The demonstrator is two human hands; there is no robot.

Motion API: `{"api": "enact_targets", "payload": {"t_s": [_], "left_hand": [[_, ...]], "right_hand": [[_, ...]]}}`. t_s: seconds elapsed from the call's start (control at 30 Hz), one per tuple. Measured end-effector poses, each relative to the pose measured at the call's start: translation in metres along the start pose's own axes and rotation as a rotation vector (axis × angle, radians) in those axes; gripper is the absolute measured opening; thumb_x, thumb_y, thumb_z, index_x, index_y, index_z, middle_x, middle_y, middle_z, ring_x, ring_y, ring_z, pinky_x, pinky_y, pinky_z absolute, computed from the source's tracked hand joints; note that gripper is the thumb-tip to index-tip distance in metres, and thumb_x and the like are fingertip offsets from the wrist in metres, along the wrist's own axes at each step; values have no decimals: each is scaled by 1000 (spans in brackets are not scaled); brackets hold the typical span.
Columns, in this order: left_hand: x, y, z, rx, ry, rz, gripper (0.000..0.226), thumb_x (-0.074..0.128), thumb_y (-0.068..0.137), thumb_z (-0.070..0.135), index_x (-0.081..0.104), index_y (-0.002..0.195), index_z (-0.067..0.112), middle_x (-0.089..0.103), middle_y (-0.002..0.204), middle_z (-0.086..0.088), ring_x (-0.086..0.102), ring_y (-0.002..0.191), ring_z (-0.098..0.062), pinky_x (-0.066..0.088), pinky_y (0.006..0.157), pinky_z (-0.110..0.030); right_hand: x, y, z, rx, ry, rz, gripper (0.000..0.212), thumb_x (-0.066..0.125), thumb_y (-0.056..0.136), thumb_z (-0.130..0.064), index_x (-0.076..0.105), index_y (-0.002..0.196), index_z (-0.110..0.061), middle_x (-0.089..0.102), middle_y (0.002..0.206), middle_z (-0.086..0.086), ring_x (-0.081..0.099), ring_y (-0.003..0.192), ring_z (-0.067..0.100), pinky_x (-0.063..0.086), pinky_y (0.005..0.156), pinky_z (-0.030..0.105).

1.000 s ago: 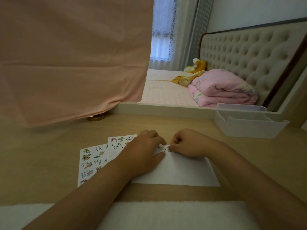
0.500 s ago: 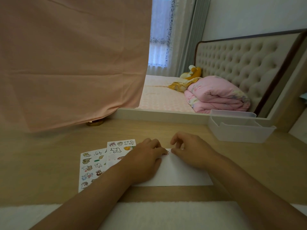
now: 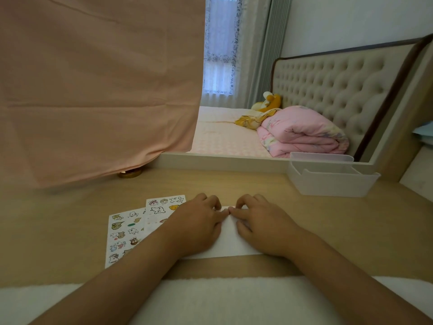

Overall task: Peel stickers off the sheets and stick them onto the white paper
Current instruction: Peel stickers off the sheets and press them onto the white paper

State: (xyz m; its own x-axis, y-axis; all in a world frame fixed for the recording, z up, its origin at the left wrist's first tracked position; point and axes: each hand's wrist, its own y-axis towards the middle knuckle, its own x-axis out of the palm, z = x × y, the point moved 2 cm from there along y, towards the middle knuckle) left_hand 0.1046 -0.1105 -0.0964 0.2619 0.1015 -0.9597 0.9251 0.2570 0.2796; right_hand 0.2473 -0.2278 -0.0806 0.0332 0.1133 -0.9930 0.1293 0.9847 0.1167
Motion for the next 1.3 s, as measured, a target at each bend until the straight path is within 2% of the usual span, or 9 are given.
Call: {"api": "enact_targets", "payload": {"t_s": [0.13,0.33,0.4,0.5,0.67,0.83,1.07,1.2,1.3], "left_hand": [[0,-4,-4,5,-75,25,54,27,92,43,70,123,34,68,118,-1,61,96,-25,55,72,-40],[0,-3,1,-117,-151,22,42,44,99,36,52,139,27,55,133,8,46,119,-14,48,94,-35],[-1,-4,4,-122,-146,6,47,40,100,38,50,143,22,52,134,4,44,122,-15,49,94,-37],[-2,-6,7,-108,-104,-26,68,16,92,48,58,136,18,52,131,1,44,118,-15,52,87,-39],[-3,-4,9,-117,-103,-10,41,39,104,34,57,136,17,51,132,3,42,120,-13,49,92,-36],[-1,-5,8,-117,-144,20,38,42,102,32,55,135,18,51,129,3,42,120,-13,47,91,-34],[-1,-7,7,-107,-130,30,43,43,102,35,51,140,18,47,133,2,38,120,-12,38,97,-27],[-7,-7,6,-141,-182,9,41,46,101,38,53,138,20,49,131,4,40,121,-12,38,101,-29],[-22,-17,-4,-237,-316,85,36,49,102,37,56,135,25,51,130,10,41,121,-5,36,99,-23]], "right_hand": [[2,0,-1,8,0,23,46,38,101,-40,47,146,-31,45,136,-7,41,118,16,44,90,35],[4,1,-3,4,-25,34,52,36,100,-37,34,152,-31,44,134,-1,41,116,18,41,94,38],[4,3,-4,4,-54,13,52,35,99,-38,35,151,-31,43,131,1,40,114,19,39,91,37],[4,4,-4,8,-61,6,52,34,99,-40,38,150,-31,43,129,2,41,113,19,38,87,36],[1,-1,-1,25,-104,37,46,34,99,-43,52,139,-27,47,131,1,45,112,19,43,86,37],[0,-3,-5,-15,-42,50,49,36,101,-37,41,150,-36,46,133,0,46,112,19,42,79,34],[-6,-5,-4,18,-18,57,44,38,102,-38,50,143,-42,52,122,-3,50,105,19,34,72,31],[-9,-4,-6,37,44,110,39,42,99,-37,60,134,-35,55,117,-6,53,104,17,43,76,31],[-15,-2,-14,49,133,141,37,46,99,-36,61,133,-34,58,120,-8,58,105,18,47,83,31]]}}
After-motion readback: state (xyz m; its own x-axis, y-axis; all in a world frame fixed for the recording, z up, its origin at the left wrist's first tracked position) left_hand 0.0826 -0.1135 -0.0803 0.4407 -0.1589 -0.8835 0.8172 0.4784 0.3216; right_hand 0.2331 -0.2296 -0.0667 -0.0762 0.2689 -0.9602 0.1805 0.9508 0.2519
